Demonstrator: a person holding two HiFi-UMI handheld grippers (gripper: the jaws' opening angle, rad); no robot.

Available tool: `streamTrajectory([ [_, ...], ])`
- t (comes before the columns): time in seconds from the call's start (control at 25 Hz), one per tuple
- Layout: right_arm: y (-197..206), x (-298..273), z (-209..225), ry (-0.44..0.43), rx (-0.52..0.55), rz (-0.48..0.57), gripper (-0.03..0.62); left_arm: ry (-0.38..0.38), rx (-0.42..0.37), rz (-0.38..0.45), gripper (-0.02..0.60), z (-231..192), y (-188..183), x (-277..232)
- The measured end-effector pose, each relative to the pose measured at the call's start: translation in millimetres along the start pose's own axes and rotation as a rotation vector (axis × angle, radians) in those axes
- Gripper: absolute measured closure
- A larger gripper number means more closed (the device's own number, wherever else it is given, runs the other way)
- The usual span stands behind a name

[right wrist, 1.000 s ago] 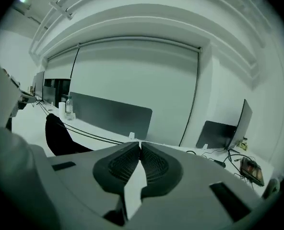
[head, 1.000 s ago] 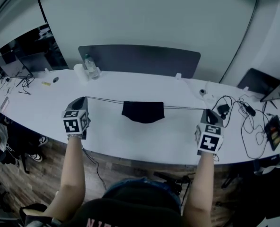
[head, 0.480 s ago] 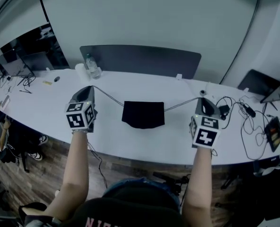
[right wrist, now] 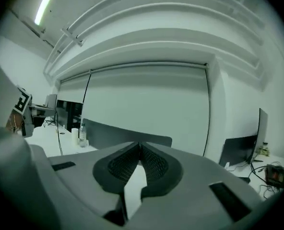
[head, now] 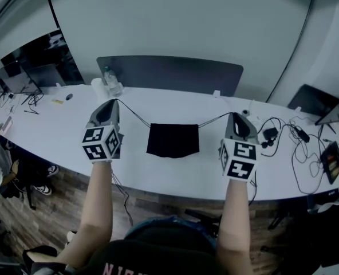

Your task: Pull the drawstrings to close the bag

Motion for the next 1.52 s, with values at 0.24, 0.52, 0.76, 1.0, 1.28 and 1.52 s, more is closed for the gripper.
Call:
streamTrajectory([
  [0.24, -11, 5, -14, -0.043, 0.034, 0.120, 0.588, 0.048, -0.062, 0.117, 0.568, 14, -15, 4],
  [0.52, -21, 7, -26, -0.068, 0.053, 0.217, 0.588, 0.073, -0.164, 0.215, 0.568, 28, -27, 8],
  [0.76, -24, 5, -30, -0.065, 0.080, 0.231, 0.588, 0.085, -0.194, 0.244, 0.568, 33, -30, 7],
  [1.0, -23, 6, -27, -0.058, 0.079, 0.227, 0.588, 0.085, -0.196, 0.243, 0.568, 35, -31, 7],
  [1.28, -25, 4, -26, -0.053, 0.079, 0.226, 0.588, 0.082, -0.196, 0.237, 0.568, 34, -31, 7],
  [1.52, -26, 4, -27, -0.052, 0.081, 0.233, 0.588, 0.082, -0.197, 0.241, 0.568, 34, -32, 7],
])
Point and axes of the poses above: the fingertips, and each gripper's own axes: x backward along the fingers, z to its right, y out of its underside, the point moved 4 cm from there along x, backward along the fingers, and after that the axes turned 7 degrees about y, right-handed, at the moved point
